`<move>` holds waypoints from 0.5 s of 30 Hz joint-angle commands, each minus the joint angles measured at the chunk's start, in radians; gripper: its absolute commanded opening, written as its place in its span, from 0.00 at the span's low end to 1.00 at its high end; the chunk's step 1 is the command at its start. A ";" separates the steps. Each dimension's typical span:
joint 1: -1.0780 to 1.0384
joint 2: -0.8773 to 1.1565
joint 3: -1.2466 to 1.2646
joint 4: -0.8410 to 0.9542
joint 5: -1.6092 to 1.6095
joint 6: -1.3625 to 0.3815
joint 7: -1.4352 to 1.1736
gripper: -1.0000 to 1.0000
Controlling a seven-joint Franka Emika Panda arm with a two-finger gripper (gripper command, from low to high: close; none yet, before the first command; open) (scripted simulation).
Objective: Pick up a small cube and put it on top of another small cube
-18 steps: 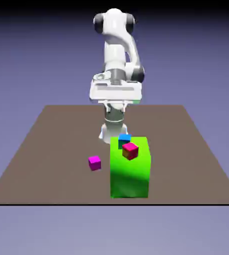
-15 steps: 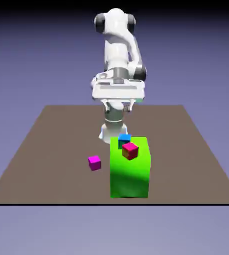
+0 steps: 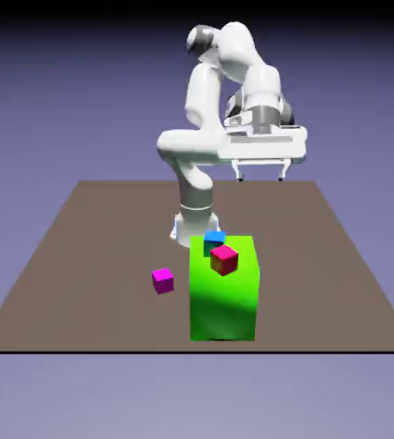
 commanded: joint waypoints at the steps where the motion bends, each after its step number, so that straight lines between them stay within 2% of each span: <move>1: -0.012 -0.012 0.036 0.003 0.008 -0.014 0.034 0.50; 15: -0.176 -0.173 0.544 0.041 0.124 -0.210 0.513 0.50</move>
